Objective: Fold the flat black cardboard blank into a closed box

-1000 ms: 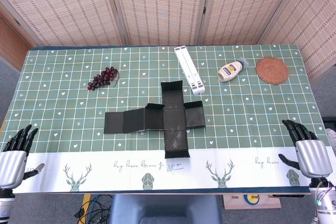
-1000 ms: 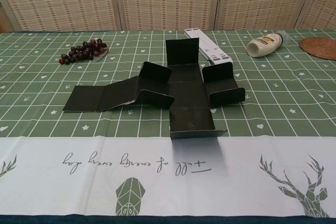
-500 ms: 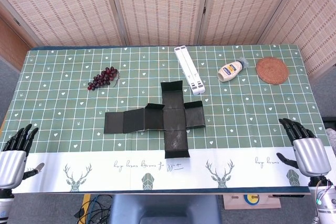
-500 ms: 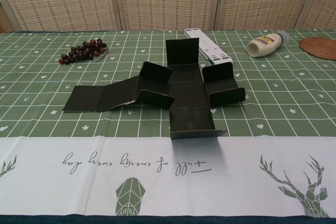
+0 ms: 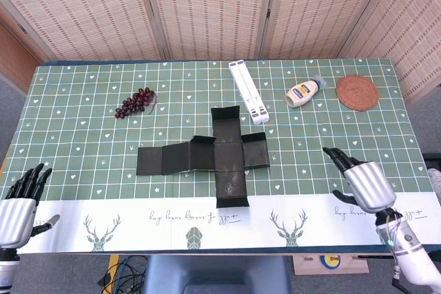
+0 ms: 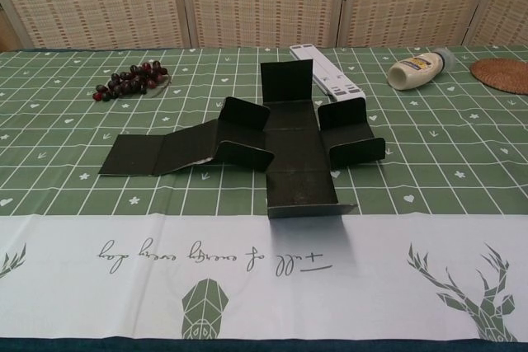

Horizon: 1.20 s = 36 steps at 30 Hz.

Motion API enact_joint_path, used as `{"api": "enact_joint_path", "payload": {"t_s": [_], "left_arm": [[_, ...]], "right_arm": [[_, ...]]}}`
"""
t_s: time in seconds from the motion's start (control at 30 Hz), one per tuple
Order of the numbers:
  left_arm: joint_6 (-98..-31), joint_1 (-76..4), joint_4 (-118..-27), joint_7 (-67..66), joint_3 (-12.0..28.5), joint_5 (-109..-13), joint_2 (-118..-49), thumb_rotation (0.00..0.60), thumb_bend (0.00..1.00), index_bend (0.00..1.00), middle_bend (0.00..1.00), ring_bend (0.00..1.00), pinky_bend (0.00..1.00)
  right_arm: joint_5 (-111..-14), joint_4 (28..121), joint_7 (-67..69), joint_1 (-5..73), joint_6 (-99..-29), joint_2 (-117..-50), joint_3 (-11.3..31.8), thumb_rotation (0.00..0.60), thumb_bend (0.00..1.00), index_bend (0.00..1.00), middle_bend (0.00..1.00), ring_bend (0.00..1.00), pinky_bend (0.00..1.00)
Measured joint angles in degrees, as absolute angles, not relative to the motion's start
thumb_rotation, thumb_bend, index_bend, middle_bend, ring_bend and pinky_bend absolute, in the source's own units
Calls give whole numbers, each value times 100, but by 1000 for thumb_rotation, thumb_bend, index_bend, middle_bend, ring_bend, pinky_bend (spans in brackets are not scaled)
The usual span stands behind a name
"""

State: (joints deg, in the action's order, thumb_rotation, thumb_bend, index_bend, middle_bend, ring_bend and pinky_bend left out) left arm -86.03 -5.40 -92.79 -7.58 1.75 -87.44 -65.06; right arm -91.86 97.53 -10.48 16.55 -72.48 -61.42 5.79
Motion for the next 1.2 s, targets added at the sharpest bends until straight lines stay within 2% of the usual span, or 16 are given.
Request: {"api": "enact_joint_path", "payload": {"t_s": [0.17,0.3,0.63,0.9,1.1,1.2], "left_arm": [[-8599,-534,-9288,-778,159,-8753,-6507,600,99,0,0,44,160],[-8616,-508,-9300,-795,132,-8769,-6493,600,99,0,0,44,160],[-8599,-491,-9289,-800,105,-8774,-6503,600,99,0,0,44,160],[-8576,-536,-9293,-816,96,-8873,-6533,600,99,0,0,44,160],[-8619,-517,-9292,-846,84,-8899,-6521,600,99,0,0,44,159],[-8626,-493,-9289,-853,73,-8879,-6516,600,99,0,0,44,158]], "right_arm": [[-8991,9902,-1289,2247,-6501,-6305,757,600,226,116,277,727,869],[-8729,9865,-1502,2756,-5993,-6698,916,600,281,165,318,765,903],[-7735,9368,-1974,3377,-5116,-7268,1051,600,319,169,349,792,920],[-7064,8689,-1970,3807,-4507,-7746,1064,600,433,177,354,792,920],[-6947,8283,-1920,4151,-4216,-8223,988,600,546,189,367,794,920],[-6970,8260,-1886,4266,-4129,-8349,913,600,567,190,375,795,923]]}}
